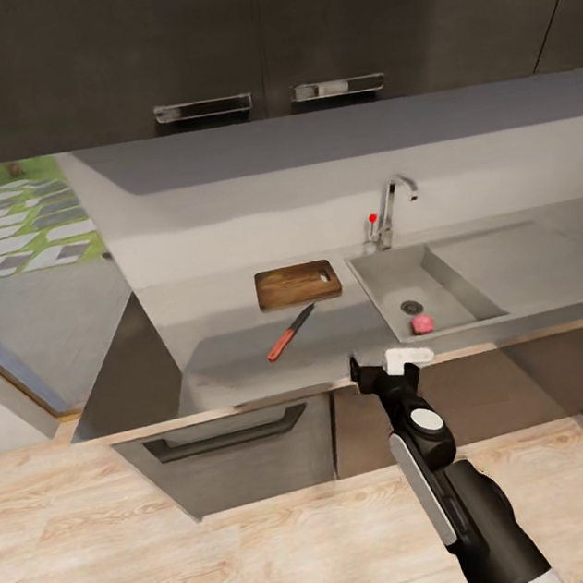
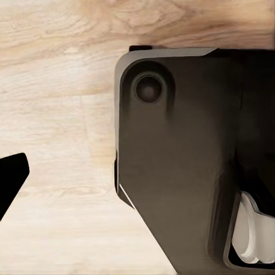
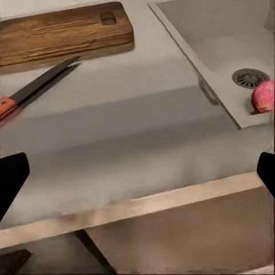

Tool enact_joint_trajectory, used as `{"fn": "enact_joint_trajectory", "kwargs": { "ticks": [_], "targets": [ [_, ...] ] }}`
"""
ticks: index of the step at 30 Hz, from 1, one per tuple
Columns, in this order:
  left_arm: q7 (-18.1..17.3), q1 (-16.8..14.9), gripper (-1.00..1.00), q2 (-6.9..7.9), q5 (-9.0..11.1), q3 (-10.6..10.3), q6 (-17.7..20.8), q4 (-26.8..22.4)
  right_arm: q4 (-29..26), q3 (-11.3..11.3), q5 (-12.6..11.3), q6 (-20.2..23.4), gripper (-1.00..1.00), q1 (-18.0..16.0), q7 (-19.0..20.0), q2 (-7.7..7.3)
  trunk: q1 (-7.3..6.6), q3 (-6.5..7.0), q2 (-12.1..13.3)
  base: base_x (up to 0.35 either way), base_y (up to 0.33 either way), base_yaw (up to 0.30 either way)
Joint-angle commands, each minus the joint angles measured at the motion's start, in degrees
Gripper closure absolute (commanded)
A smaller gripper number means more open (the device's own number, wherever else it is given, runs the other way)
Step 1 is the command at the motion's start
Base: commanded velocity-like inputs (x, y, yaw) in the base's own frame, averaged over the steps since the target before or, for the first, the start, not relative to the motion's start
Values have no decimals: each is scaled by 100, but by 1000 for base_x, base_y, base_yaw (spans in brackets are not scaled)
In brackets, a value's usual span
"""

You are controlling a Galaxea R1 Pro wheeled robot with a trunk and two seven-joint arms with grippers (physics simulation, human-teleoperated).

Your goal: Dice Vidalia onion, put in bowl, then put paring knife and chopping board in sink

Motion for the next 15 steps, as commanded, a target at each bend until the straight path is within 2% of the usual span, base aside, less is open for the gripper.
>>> {"fn": "enact_joint_trajectory", "kwargs": {
  "ticks": [1, 6, 11, 15],
  "targets": [
    [1, 1, -100, 2, 16, 5, -10, -7, -12, 127, -51, 5, -100, 89, -53, -30, 1, -9, -10, -235, -237, 0],
    [1, 1, -100, 11, 16, 5, -10, -9, -19, 407, -51, -144, -100, 384, -57, -212, 1, -9, -10, -219, -245, 0],
    [5, 1, -100, 43, 18, 5, -9, -9, -20, 496, -52, -254, -100, 734, -58, -372, 1, -9, -10, -183, -256, 0],
    [2, 1, -100, 56, 20, 5, -10, -9, -18, 504, -65, -268, -100, 1009, -58, -396, 1, -9, -10, -78, -223, 0]
  ]
}}
